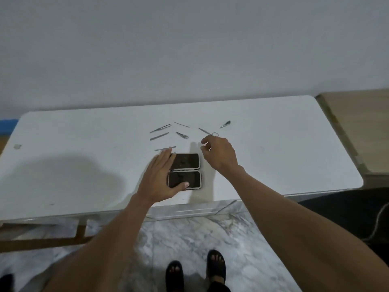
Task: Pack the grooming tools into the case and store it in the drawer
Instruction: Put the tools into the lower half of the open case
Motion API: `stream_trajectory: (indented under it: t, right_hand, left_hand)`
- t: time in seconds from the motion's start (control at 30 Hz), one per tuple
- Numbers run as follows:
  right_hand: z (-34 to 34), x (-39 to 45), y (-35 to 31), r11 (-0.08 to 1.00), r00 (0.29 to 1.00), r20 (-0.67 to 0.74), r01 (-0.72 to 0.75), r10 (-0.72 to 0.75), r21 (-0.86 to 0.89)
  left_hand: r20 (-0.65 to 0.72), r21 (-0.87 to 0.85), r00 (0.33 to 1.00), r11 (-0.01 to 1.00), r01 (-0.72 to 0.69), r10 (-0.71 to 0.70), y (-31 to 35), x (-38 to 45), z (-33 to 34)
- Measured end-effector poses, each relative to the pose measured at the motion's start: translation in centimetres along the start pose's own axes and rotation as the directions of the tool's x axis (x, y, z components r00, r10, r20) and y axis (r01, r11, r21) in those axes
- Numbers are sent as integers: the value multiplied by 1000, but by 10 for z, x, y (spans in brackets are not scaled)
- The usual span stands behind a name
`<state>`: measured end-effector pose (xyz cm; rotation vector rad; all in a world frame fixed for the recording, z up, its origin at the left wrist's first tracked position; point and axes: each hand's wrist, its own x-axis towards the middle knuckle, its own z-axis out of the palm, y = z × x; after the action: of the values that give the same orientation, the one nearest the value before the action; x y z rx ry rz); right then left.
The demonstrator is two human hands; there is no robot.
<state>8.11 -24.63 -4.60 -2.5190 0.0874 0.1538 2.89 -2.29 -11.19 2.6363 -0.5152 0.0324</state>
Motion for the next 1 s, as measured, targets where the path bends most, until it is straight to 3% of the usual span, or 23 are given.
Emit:
stream_trajectory:
  t: [0.2,0.43,0.77,1.0]
  right_hand:
    - [14,45,-2,999,996,69,49,-51,17]
    - [39,70,-18,990,984,136,127,-119,-54]
    - [54,74,-29,974,992,60,123,-114,-188]
    - [45,59,-29,988,995,0,98,-99,-118]
  left_hand:
    - [-71,-1,996,999,-51,51,-12,-2,14]
    - [-8,11,998,998,-59,59,-16,0,15]
    - [28,17,999,999,-37,36,-16,1,15]
    - [33,14,999,999,-38,38,-16,2,14]
